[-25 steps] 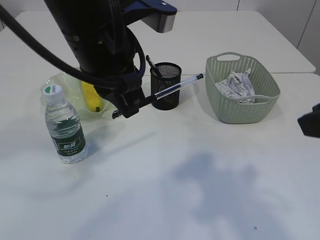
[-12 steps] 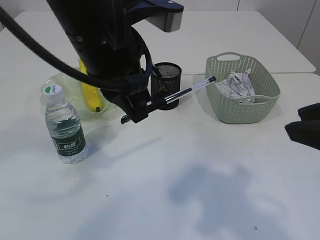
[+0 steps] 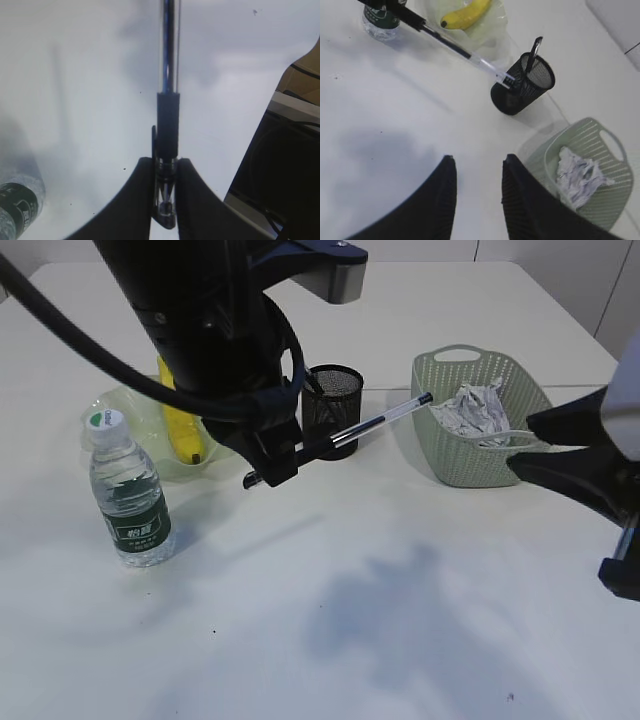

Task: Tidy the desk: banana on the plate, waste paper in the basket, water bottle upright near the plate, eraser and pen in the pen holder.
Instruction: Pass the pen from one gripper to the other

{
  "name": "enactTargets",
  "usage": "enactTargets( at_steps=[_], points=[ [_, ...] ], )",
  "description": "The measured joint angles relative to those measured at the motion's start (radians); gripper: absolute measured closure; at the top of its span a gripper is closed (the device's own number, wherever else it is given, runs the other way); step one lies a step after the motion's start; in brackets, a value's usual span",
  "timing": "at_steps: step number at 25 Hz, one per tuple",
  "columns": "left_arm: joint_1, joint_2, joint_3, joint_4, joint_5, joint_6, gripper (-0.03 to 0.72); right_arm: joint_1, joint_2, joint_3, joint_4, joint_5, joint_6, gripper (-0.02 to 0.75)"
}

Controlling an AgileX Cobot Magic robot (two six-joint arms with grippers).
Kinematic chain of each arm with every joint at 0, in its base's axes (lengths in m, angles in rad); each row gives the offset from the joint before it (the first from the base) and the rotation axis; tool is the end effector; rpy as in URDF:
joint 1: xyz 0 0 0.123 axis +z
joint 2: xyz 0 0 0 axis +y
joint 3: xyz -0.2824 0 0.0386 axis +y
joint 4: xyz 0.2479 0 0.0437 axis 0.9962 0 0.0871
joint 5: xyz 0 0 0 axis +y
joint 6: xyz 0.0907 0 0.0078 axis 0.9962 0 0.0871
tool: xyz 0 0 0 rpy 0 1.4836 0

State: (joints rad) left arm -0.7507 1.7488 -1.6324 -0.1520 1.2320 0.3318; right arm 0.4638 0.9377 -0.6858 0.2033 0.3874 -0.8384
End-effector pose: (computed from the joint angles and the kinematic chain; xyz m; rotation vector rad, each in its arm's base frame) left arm 0.2594 -0.2598 0.3230 1.4362 2.4673 -0.3042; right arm 0.1691 0.0924 0.3069 -1.1556 1.7703 -0.0302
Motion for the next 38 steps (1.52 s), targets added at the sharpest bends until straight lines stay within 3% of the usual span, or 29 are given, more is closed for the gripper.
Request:
enactTargets(
  at_steps=[8,14,20,38],
  points=[
    [0.0,-0.001,0.0,-0.017,0.0,0.0,0.63,0.011,0.04,0.0,0.0,-0.114,-0.324,0.498],
    [0.0,-0.002,0.0,-0.021,0.0,0.0,0.63,0.099,0.1,-0.004,0.0,-0.167,-0.545,0.498],
    [0.0,-0.002,0.0,-0.05,0.0,0.0,0.63,0.148,0.204,-0.049,-0.049,-0.221,-0.591,0.498],
    [0.0,-0.002,0.0,-0.076,0.0,0.0,0.63,0.152,0.325,-0.093,-0.098,-0.325,-0.598,0.498]
  ],
)
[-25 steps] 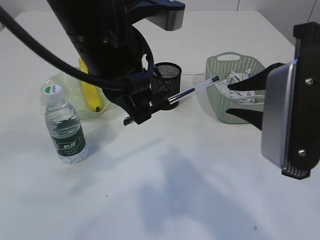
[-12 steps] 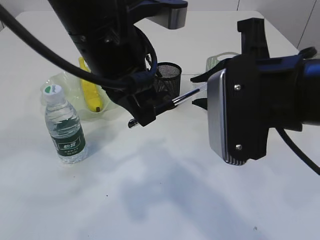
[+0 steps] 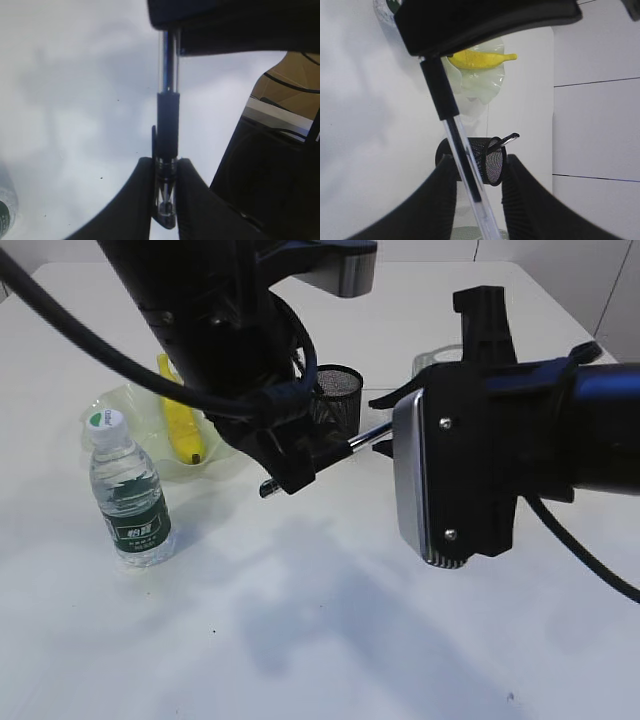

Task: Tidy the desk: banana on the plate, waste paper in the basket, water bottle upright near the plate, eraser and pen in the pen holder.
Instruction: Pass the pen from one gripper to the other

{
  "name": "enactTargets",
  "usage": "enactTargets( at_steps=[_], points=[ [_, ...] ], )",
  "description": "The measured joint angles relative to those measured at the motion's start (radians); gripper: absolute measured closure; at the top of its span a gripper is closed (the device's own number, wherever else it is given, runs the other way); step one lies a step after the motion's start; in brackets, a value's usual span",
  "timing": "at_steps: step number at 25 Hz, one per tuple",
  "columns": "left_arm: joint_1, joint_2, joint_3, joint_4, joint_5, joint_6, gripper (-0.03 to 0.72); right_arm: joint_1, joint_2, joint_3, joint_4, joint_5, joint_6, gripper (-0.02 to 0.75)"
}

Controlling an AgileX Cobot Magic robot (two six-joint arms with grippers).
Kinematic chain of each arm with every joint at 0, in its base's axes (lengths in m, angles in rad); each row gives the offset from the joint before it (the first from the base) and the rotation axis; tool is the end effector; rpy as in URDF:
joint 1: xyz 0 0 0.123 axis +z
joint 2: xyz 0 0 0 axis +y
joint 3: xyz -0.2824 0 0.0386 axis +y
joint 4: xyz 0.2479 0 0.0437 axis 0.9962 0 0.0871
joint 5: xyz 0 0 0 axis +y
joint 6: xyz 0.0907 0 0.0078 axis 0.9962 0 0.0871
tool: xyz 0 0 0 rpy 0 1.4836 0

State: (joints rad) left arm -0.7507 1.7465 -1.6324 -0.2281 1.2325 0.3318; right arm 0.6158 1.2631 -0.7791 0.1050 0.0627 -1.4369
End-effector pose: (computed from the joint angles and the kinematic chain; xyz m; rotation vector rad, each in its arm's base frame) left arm 0.2547 -0.2642 0.3250 1.4198 2.4787 -0.4117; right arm 0.2221 0.1579 0.2867 -1.7051 1.1536 -0.4419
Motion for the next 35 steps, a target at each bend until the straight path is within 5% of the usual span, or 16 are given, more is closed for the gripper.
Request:
enactTargets(
  at_steps=[35],
  points=[
    [0.0,-0.001,-0.001,-0.02,0.007,0.0,0.631,0.072,0.089,-0.036,-0.015,0.0,-0.002,0.498]
  ],
)
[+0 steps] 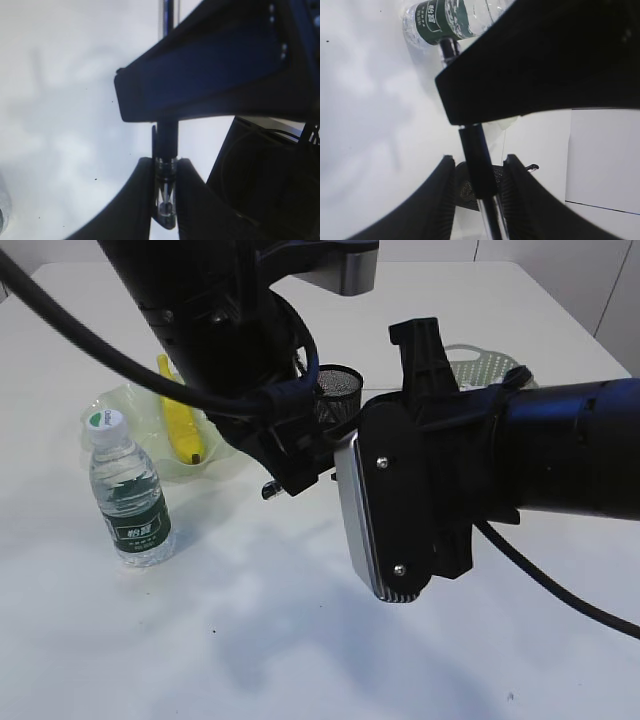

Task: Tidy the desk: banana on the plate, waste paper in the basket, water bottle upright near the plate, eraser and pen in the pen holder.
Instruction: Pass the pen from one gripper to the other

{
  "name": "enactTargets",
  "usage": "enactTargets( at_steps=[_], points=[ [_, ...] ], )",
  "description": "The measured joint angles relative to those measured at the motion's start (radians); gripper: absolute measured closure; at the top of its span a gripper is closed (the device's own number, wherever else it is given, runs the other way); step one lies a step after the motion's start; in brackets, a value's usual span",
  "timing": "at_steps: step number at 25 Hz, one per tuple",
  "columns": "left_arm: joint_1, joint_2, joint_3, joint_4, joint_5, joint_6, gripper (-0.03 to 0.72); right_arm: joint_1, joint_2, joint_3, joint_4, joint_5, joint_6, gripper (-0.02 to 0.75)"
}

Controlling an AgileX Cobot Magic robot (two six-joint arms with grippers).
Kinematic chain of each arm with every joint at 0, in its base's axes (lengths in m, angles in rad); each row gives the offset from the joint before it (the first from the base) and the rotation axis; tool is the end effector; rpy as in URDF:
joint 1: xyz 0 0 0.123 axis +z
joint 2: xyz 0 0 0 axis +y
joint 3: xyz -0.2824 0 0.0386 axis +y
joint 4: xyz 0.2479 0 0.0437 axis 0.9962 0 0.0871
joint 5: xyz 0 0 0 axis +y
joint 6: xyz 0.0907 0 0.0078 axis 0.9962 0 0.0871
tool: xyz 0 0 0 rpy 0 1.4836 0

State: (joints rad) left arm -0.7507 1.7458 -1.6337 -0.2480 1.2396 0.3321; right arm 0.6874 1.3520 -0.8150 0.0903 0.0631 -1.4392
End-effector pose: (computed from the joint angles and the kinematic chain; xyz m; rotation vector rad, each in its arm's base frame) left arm 0.2531 -0.2650 0.3259 1.4197 2.4849 -0.4391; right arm 0.2246 0.1851 0.2730 -1.7960 1.1034 -0.3947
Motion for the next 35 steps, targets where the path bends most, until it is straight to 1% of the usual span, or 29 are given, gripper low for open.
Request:
enactTargets(
  at_steps=[15,17,21,23,27,35],
  points=[
    [0.0,0.0,0.0,0.0,0.0,0.0,0.631,-0.015,0.011,0.0,0.0,-0.012,0.0,0.5],
    [0.0,0.0,0.0,0.0,0.0,0.0,0.631,-0.015,0.015,0.0,0.0,-0.016,0.0,0.533],
    [0.0,-0.002,-0.001,0.0,0.0,0.003,0.631,-0.015,0.021,0.0,-0.007,-0.012,-0.002,0.64],
    [0.0,-0.002,-0.003,0.0,0.002,0.006,0.633,-0.015,0.023,0.0,-0.008,-0.004,-0.006,0.667],
    [0.0,-0.002,-0.005,0.0,0.002,0.006,0.634,-0.015,0.023,0.0,-0.009,-0.001,-0.006,0.681],
    [0.0,-0.002,-0.005,0.0,0.002,0.008,0.634,-0.016,0.023,0.0,-0.009,0.0,-0.006,0.682]
  ],
)
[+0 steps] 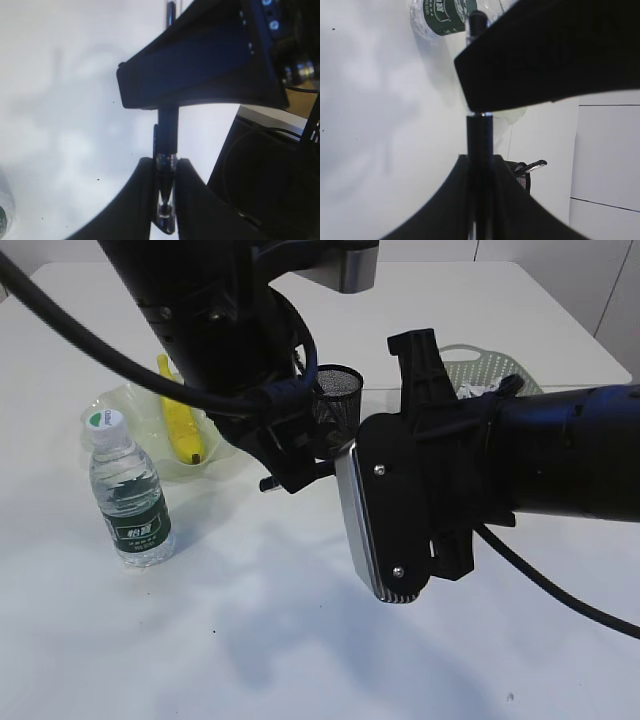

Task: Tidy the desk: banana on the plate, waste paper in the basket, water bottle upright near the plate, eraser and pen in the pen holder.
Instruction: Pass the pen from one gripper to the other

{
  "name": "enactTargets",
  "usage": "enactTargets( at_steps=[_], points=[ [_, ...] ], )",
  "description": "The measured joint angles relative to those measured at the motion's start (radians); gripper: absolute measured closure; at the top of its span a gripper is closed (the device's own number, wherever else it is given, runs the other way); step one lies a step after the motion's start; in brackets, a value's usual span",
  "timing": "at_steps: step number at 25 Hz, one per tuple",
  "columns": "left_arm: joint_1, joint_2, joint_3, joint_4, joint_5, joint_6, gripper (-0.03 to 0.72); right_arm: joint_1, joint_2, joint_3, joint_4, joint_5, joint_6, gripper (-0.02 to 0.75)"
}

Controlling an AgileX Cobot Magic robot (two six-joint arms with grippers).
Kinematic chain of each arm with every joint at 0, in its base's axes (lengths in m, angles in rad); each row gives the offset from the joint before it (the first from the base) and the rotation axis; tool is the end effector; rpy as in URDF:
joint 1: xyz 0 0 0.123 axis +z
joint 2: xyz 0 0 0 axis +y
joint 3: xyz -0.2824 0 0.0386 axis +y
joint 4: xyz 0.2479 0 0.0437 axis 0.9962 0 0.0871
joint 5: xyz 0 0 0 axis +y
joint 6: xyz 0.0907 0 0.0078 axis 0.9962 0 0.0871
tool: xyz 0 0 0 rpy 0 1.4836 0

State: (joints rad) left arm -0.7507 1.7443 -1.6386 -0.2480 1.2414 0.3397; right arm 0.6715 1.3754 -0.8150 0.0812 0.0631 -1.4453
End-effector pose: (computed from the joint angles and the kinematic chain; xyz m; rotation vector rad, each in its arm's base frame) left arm 0.2530 -0.2649 0.3277 1.4276 2.4740 -0.4387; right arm 0.2302 0.1836 0.2662 -1.8174 1.1179 -0.4071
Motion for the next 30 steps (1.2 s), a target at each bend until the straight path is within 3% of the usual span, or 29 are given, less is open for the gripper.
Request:
enactTargets(
  at_steps=[6,12,16,30],
  points=[
    [0.0,0.0,0.0,0.016,0.0,-0.018,0.58,0.0,0.0,0.0,0.0,0.0,0.0,0.683],
    [0.0,0.0,0.0,0.054,0.0,-0.041,0.344,0.0,0.0,0.0,0.0,-0.005,0.0,0.683],
    [0.0,0.0,0.0,0.075,0.0,-0.045,0.23,0.0,0.0,0.0,0.0,-0.007,0.0,0.684],
    [0.0,-0.116,0.0,0.147,-0.015,-0.109,0.196,0.0,0.0,0.0,0.0,-0.007,0.004,0.684]
  ],
)
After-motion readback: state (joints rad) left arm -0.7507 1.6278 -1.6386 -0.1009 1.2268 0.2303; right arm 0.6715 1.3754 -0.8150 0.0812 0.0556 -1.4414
